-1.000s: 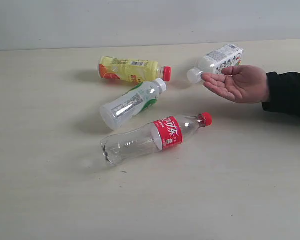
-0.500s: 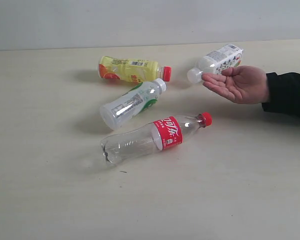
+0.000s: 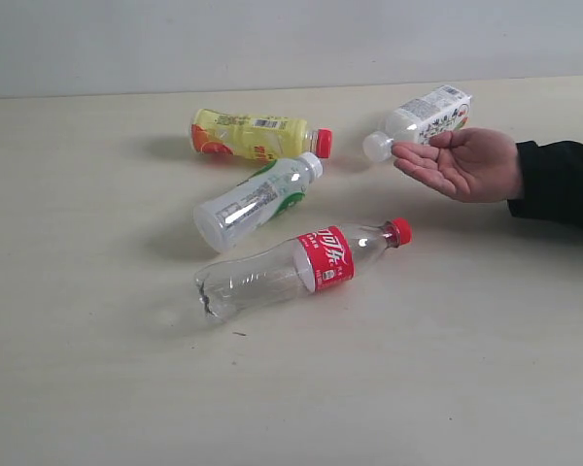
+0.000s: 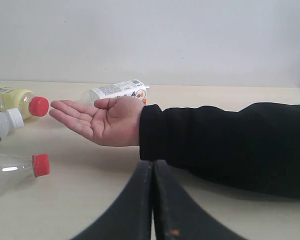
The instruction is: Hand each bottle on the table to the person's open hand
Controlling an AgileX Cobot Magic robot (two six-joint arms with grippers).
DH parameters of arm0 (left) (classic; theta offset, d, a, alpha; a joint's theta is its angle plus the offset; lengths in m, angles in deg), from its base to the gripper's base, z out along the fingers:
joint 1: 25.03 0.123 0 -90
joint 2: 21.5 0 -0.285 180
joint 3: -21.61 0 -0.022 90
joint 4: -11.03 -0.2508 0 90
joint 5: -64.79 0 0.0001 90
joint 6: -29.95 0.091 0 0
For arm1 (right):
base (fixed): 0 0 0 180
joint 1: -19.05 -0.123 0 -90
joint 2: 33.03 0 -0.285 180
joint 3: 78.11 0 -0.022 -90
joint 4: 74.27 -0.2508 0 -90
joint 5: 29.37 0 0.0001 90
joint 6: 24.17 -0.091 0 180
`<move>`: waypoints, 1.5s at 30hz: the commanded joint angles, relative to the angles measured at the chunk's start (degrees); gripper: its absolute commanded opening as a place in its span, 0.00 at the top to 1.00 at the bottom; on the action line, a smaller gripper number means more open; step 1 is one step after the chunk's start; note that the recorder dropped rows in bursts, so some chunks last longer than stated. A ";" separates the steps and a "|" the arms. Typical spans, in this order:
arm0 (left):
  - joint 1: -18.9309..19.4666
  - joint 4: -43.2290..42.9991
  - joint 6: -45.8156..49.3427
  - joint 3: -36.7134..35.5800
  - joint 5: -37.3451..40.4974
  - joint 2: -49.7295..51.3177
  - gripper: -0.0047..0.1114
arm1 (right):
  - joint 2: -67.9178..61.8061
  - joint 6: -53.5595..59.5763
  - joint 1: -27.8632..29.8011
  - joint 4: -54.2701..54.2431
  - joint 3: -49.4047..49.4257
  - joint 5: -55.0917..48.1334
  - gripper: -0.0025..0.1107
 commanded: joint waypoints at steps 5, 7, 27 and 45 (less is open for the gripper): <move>1.45 -2.46 7.31 30.40 31.35 24.84 0.96 | 0.33 0.17 0.30 -0.13 0.32 0.13 0.98; 1.45 -2.61 13.15 43.45 52.55 41.16 0.96 | 0.33 0.17 0.30 -0.13 0.32 0.13 0.98; -30.19 12.83 58.64 93.48 86.04 111.83 0.21 | 0.33 0.17 0.30 -0.13 0.32 0.01 0.98; -30.64 7.93 61.67 94.79 85.55 123.21 0.22 | 0.33 0.17 0.30 -0.13 0.32 0.01 0.98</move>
